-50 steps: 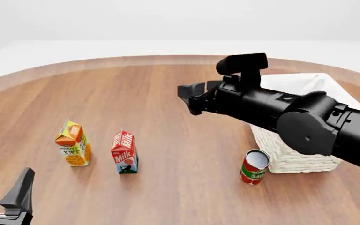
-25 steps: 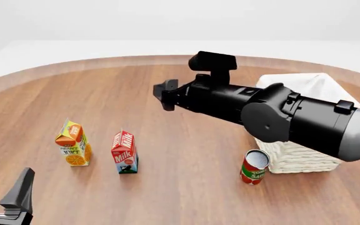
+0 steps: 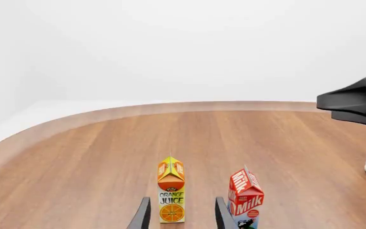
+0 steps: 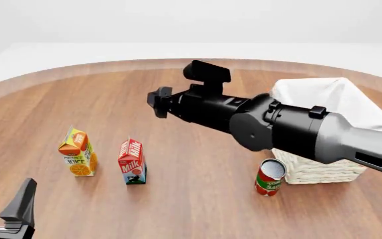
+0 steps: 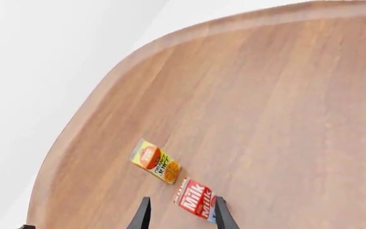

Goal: Pick the milk and place it in the basket.

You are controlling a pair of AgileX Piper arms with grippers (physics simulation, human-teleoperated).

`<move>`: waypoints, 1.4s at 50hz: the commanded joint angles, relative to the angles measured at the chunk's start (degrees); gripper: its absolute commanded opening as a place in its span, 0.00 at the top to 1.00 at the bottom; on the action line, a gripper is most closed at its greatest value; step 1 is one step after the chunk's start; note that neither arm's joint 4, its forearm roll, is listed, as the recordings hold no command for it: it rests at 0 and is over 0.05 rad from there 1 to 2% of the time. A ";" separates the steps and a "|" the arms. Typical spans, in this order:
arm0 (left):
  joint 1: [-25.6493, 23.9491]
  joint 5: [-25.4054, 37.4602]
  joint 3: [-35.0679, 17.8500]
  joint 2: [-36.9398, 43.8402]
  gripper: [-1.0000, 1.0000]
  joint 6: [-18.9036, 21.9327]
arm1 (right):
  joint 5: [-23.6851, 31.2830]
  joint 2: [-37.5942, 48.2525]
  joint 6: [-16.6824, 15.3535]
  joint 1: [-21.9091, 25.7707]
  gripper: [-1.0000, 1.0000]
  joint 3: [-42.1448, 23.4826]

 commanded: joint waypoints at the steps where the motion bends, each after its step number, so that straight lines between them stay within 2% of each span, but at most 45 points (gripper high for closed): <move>1: 0.00 0.00 0.00 0.00 0.00 0.00 | -2.87 3.32 3.87 -0.29 0.00 -0.42; 6: 0.00 0.00 0.00 0.00 0.00 0.00 | -3.63 4.51 4.91 -0.40 0.00 -0.23; 7: 0.00 0.00 0.00 0.00 0.00 0.00 | -4.00 4.86 6.01 -0.55 0.00 0.09; 8: 0.00 0.00 0.00 0.00 0.00 0.00 | -3.94 5.62 5.34 -0.58 0.00 -0.28; 27: 0.00 0.00 0.00 0.00 0.00 0.00 | -3.09 11.42 5.68 -0.14 0.00 -3.41; 44: 0.00 0.00 0.00 0.00 0.00 0.00 | -4.08 16.38 7.24 2.20 0.00 -6.34; 70: 0.00 0.00 0.00 0.00 0.00 0.00 | -4.26 20.24 8.40 1.55 0.00 -7.63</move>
